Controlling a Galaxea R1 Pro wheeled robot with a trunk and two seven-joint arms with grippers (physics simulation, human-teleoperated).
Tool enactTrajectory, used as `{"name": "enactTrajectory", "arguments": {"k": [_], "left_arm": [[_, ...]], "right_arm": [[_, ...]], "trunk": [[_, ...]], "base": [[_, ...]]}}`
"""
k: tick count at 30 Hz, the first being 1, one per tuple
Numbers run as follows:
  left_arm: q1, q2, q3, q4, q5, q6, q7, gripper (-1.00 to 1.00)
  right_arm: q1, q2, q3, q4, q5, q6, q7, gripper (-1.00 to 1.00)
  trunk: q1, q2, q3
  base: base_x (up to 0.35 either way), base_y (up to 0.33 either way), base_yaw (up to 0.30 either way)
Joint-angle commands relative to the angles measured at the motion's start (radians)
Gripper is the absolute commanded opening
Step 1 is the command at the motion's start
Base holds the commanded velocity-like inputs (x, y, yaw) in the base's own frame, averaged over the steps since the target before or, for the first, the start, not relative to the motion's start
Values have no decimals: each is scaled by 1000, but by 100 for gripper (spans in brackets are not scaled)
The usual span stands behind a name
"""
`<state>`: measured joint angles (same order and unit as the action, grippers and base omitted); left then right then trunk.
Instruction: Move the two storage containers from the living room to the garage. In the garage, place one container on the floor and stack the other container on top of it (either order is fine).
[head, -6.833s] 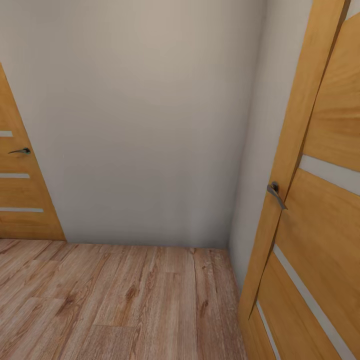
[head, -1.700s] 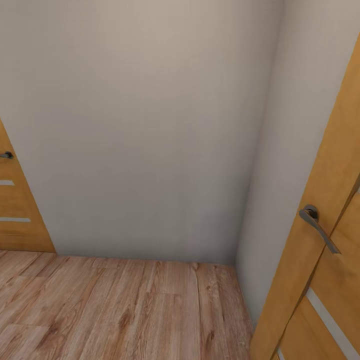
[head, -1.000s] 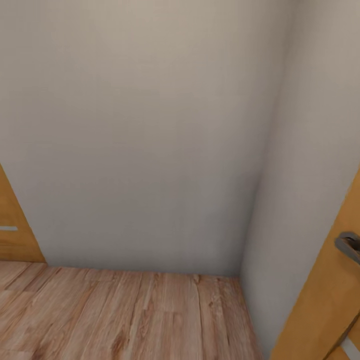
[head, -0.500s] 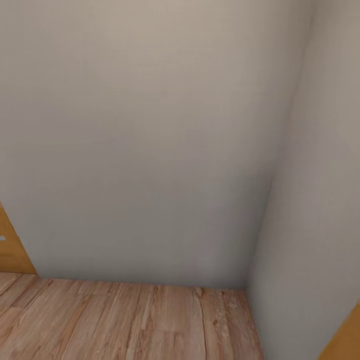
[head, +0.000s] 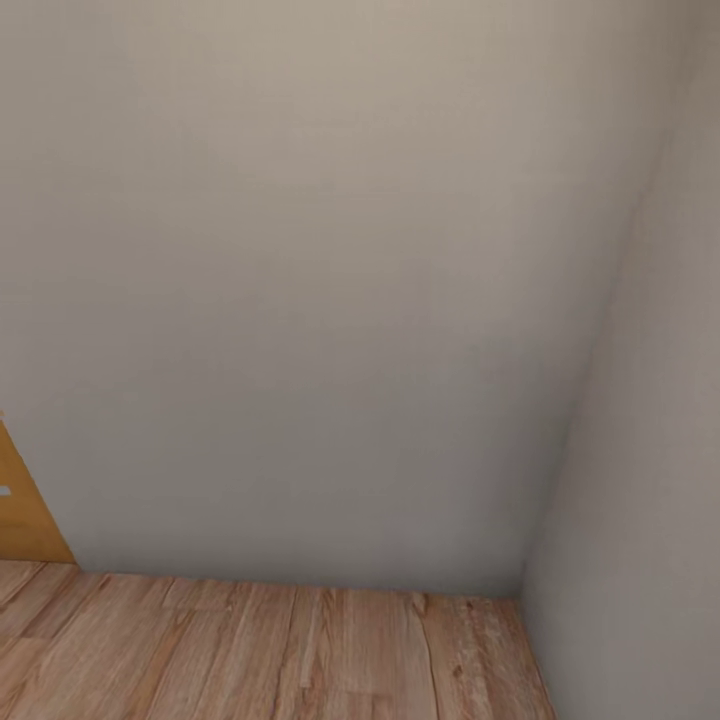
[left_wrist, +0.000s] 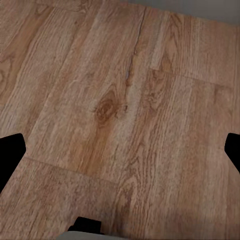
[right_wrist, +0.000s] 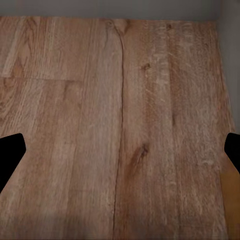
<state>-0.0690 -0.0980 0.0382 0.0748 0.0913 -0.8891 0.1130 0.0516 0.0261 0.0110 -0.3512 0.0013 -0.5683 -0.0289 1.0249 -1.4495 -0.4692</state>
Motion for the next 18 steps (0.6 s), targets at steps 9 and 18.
{"name": "enactTrajectory", "arguments": {"k": [9, 18], "left_arm": [[-2, 0, 3, 4, 1, -5, -1, 100], [-2, -1, 3, 4, 1, -5, 0, 100]], "right_arm": [[1, 0, 1, -2, 0, -1, -3, 100], [1, 0, 1, -2, 0, 1, -3, 100]], "trunk": [[0, 0, -1], [0, 0, -1]], "base": [[10, 13, 240], [0, 0, 298]]}}
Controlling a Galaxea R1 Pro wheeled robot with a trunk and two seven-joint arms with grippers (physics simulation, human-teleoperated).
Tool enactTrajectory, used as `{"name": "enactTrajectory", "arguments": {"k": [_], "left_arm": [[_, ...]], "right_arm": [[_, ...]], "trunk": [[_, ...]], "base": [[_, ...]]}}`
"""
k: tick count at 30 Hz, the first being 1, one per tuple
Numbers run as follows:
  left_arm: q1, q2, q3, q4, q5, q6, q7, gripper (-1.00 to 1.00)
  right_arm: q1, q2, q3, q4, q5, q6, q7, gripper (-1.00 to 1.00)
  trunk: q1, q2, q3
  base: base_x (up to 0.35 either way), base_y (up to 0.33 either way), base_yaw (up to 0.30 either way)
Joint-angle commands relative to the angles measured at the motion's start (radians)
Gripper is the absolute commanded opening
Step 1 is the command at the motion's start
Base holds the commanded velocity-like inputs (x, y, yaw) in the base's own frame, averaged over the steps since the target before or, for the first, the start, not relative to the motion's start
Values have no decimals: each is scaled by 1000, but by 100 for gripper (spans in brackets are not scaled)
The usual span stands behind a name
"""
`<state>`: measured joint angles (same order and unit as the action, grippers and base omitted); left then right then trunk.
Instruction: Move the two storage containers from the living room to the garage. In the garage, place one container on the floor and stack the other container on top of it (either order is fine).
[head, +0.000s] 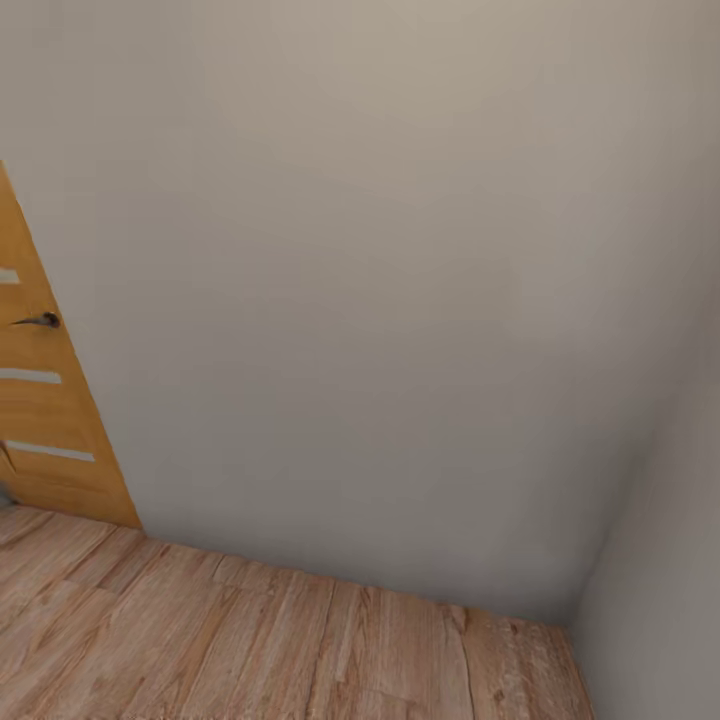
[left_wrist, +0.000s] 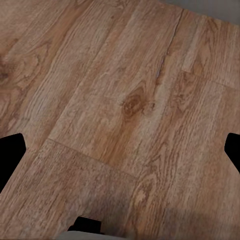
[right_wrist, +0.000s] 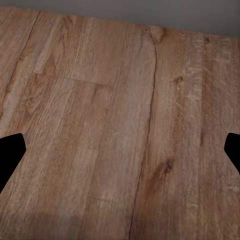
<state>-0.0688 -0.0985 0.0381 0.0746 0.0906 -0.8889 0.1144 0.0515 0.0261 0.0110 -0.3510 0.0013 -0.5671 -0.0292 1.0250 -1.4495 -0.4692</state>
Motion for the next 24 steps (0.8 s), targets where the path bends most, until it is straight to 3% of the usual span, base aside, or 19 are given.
{"name": "enactTrajectory", "arguments": {"k": [1, 24], "left_arm": [[-2, -1, 3, 4, 1, -5, -1, 100], [-2, -1, 3, 4, 1, -8, -2, 100]], "right_arm": [[1, 0, 1, -2, 0, -1, -3, 100], [1, 0, 3, -2, 0, 0, -3, 100]], "trunk": [[0, -1, -1], [0, -1, -1]], "base": [[0, 0, 299], [0, 0, 299]]}}
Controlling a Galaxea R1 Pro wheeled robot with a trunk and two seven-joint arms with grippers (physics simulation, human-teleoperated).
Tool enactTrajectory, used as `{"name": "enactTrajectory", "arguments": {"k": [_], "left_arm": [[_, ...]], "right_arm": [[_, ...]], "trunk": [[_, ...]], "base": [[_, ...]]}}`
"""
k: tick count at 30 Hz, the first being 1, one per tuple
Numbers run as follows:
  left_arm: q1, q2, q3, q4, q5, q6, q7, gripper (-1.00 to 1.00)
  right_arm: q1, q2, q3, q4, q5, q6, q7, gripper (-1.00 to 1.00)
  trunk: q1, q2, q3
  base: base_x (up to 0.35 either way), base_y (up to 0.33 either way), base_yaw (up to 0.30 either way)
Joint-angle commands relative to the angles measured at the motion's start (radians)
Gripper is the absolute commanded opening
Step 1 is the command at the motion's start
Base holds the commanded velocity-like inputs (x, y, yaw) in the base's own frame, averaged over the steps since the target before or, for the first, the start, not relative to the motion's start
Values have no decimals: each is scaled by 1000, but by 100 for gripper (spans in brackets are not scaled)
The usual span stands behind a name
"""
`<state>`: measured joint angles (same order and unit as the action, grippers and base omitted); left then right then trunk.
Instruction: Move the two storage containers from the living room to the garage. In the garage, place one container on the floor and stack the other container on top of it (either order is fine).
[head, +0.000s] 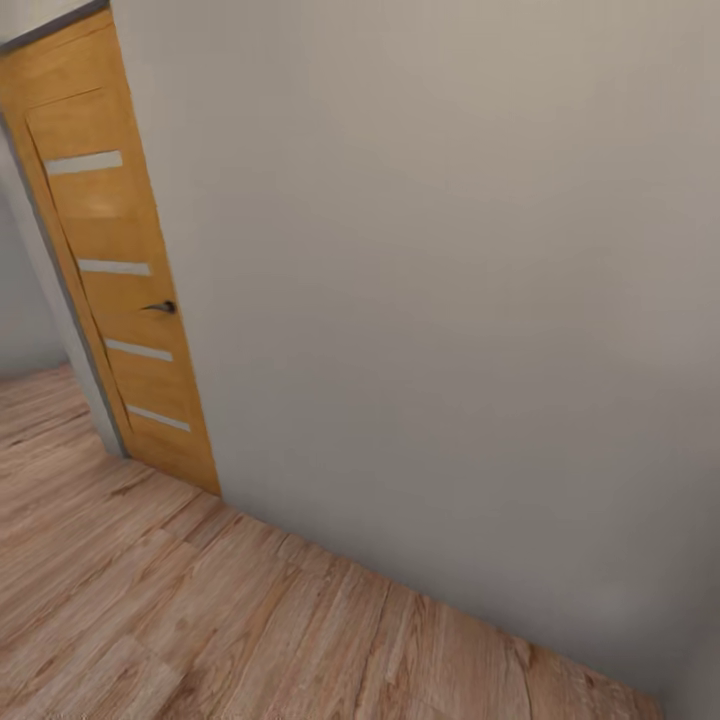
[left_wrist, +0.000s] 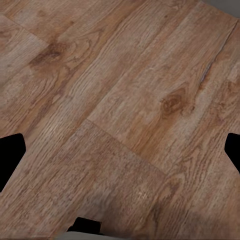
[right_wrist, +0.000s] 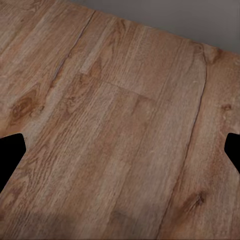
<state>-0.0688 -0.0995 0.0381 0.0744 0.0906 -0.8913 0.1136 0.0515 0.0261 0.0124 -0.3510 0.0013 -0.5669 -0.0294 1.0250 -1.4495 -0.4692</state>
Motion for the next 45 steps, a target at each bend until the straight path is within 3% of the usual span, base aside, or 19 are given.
{"name": "enactTrajectory", "arguments": {"k": [1, 9, 45], "left_arm": [[-2, 0, 3, 4, 1, -6, -1, 100], [-2, 4, 3, 4, 1, -5, -4, 100], [-2, 4, 2, 4, 1, -3, -2, 100]], "right_arm": [[1, 0, 1, -2, 0, 0, -3, 100], [1, 0, 0, -2, 0, 0, -3, 100], [1, 0, 0, -2, 0, 2, -4, 100]], "trunk": [[0, -1, -1], [0, -1, -1], [0, -1, -1]], "base": [[0, 0, 299], [86, 16, 299], [303, 119, 299]]}}
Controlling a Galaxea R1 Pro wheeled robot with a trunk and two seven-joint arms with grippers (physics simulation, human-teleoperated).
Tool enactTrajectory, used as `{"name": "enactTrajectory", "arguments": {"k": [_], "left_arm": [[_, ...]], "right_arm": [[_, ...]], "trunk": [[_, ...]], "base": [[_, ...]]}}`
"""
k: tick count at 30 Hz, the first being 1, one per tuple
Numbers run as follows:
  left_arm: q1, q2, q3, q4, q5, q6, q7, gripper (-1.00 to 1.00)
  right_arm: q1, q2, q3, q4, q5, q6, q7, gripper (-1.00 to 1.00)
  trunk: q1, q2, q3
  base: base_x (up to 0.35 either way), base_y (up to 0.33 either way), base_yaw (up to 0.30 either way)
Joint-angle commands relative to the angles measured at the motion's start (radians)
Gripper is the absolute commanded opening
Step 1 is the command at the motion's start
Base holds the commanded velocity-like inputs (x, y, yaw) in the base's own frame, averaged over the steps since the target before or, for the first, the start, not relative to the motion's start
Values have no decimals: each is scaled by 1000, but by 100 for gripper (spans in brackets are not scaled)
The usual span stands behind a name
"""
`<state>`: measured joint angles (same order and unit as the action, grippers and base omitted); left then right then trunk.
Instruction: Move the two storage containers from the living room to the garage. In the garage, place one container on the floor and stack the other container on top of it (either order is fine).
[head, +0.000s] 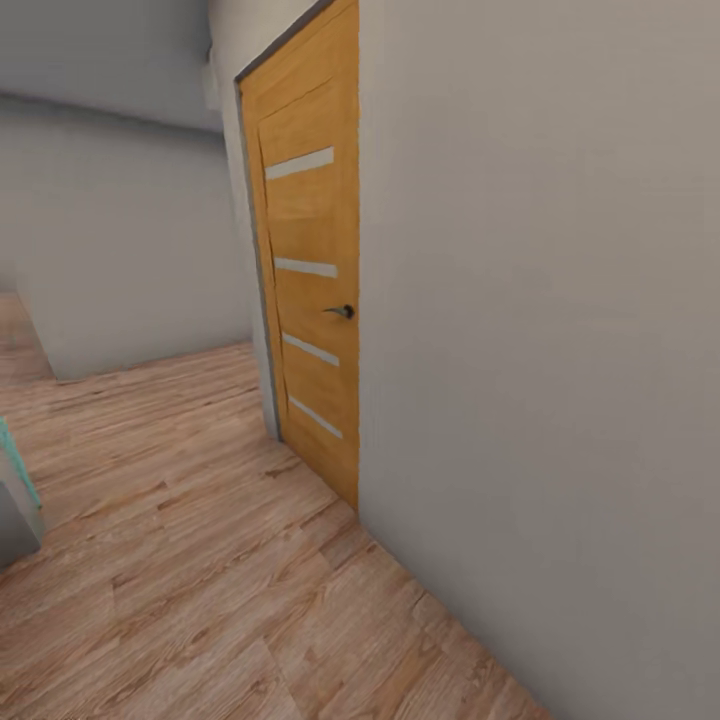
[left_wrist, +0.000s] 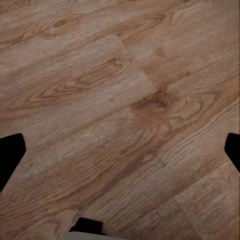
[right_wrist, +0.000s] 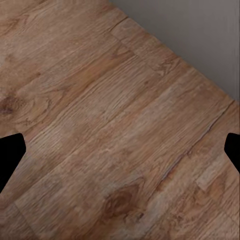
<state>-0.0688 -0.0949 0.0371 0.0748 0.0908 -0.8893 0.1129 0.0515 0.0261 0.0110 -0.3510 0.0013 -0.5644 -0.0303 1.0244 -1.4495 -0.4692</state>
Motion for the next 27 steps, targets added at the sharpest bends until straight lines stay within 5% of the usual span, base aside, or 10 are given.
{"name": "enactTrajectory", "arguments": {"k": [1, 27], "left_arm": [[-2, 0, 3, 4, 1, -5, -1, 100], [-2, -1, 3, 3, 1, -6, -2, 100]], "right_arm": [[1, 0, 1, -2, 0, -1, -3, 100], [1, 0, 0, -2, 0, -1, -3, 100]], "trunk": [[1, 0, -1], [1, 0, -1]], "base": [[306, 115, 299], [306, 102, 299]]}}
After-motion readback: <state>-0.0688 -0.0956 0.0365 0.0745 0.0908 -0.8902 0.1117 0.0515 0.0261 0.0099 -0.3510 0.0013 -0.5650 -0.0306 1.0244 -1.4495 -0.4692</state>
